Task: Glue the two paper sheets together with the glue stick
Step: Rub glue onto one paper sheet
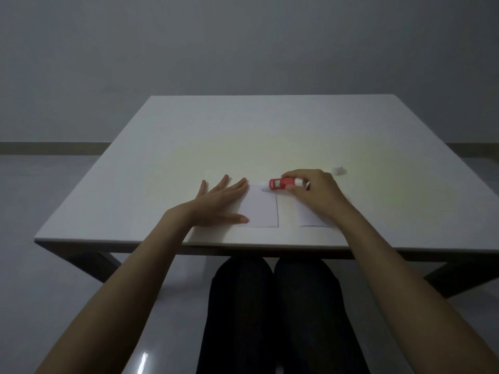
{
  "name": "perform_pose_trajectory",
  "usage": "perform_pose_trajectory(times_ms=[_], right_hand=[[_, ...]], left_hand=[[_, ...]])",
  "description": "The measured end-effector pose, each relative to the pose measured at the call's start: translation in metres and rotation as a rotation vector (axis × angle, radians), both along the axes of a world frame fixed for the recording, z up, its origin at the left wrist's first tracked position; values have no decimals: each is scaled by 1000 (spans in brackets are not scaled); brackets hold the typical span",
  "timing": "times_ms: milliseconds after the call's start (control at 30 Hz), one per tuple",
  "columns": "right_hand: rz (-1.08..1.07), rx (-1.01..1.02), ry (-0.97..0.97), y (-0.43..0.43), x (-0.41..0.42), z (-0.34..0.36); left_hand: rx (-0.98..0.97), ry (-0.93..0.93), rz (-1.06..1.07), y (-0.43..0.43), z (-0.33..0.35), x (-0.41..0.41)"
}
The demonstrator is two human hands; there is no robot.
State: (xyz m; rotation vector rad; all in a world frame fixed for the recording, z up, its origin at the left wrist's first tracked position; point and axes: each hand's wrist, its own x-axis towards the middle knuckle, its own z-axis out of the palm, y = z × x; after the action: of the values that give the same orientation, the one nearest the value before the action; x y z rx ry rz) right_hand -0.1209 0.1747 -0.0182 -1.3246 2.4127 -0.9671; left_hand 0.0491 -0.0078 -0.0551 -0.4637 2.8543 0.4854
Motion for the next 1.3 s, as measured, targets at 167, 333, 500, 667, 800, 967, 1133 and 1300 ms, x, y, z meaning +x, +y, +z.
perform_pose_trajectory(times_ms=[167,333,500,667,800,967,1133,1300], right_hand=[[164,-38,64,10,27,-5],[136,14,-13,22,10,-3],[-52,-77,-154,27,8,-9],[-119,-476,-1253,38,26,-3],[-72,-501,-1662,41,54,-10],[-15,-534,-1812,35,83,-21],[33,-485,-1727,23,99,-16],[-6,-373,-1383,29,98,-13]], left_hand=[[-17,-9,-3,0,-1,-1],[-8,-18,-1,2,2,0],[-22,-51,-9,3,1,1],[12,-38,8,4,1,2],[278,162,122,7,7,9],[488,514,189,39,28,14],[805,783,308,79,41,5],[491,942,535,50,66,-9]])
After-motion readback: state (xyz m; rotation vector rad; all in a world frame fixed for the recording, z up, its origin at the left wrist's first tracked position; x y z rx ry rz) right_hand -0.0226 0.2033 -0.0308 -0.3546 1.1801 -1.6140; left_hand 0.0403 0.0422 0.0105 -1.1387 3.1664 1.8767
